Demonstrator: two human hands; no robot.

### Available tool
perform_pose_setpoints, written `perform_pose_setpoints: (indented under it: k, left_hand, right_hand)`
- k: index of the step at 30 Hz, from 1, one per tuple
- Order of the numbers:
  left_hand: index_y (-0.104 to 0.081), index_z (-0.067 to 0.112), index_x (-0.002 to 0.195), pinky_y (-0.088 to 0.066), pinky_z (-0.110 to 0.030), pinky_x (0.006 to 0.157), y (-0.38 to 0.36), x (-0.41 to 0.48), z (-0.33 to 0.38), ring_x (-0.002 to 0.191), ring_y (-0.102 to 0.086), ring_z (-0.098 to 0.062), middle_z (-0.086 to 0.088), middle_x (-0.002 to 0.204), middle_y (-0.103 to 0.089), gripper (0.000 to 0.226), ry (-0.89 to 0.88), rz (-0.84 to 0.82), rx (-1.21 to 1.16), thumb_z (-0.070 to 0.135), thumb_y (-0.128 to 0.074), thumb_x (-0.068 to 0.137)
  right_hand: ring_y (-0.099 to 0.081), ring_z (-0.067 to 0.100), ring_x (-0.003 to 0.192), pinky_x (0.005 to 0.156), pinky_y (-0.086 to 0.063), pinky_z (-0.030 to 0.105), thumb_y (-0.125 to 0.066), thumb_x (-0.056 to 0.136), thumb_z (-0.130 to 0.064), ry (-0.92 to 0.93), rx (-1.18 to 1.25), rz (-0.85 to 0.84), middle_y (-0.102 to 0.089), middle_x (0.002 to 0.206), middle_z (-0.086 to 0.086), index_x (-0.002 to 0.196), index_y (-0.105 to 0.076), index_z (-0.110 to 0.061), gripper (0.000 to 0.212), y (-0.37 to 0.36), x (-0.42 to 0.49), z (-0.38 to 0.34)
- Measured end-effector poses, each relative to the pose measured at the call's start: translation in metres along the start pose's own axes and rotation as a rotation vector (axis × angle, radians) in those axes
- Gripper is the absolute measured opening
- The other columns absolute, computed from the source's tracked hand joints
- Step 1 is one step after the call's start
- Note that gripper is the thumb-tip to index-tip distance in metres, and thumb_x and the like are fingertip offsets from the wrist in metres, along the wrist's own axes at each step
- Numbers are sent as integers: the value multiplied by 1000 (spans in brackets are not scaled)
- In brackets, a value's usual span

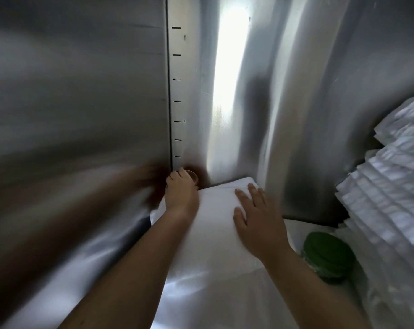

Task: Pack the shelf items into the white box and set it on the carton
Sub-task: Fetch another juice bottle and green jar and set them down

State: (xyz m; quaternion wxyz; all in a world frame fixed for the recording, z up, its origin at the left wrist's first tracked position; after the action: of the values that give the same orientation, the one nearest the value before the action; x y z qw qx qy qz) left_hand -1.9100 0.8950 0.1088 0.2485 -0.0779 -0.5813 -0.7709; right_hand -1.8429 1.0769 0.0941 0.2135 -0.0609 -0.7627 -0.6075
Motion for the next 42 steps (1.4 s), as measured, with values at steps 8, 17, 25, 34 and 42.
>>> perform_pose_setpoints:
  k: [8, 17, 25, 34, 42]
  left_hand:
    - [-36, 4, 139, -39, -35, 97, 26, -40, 21, 121, -43, -28, -15, 131, -49, 68, -301, 346, -330, 21, -69, 83]
    - [-43, 19, 129, -32, -24, 91, 29, -103, 35, 116, -38, -15, -6, 127, -44, 64, -477, 350, -554, 37, -72, 75]
    - [-54, 28, 103, -41, -31, 100, 45, -98, 25, 113, -47, -7, 0, 125, -47, 22, -227, 205, -1109, 34, -61, 83]
    - [-8, 21, 148, -36, -37, 107, 38, -100, 39, 131, -34, -20, -3, 148, -25, 88, -36, -153, -1115, 23, -68, 83]
    - [-1, 28, 148, -37, -25, 93, 42, -114, 35, 129, -33, -16, 2, 151, -20, 92, -138, -222, -1064, 24, -67, 84]
  right_hand:
    - [-10, 18, 145, 117, -10, 36, -23, 98, -44, 13, -1, 16, -12, 158, 0, 149, -21, -30, 53, -5, 1, 4]
    - [-6, 17, 146, 116, -7, 34, -22, 102, -39, 79, 107, -8, -8, 159, -1, 149, -19, -28, 49, 3, -3, 10]
    - [-50, 22, 113, 99, -40, 35, -30, 101, -29, -173, 298, 173, -55, 127, 10, 124, -52, -11, 37, 21, -23, 37]
    - [-21, 31, 140, 113, -23, 44, -32, 98, -30, -510, -85, -36, -22, 153, 18, 143, -30, -3, 53, 18, -50, 71]
    - [-12, 29, 143, 113, -11, 53, -28, 98, -33, -437, -304, -250, -12, 158, 4, 150, -12, -20, 56, 2, -77, 90]
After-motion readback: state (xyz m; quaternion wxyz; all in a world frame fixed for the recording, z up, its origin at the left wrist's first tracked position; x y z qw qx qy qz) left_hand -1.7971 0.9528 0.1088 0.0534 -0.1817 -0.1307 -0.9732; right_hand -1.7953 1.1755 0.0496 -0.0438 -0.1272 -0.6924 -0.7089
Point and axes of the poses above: each hand's wrist, its own x-axis towards the middle knuckle, its own y-axis out of the back of the hand, z = x × y, the point moved 3 cm from there along x, towards the middle knuckle
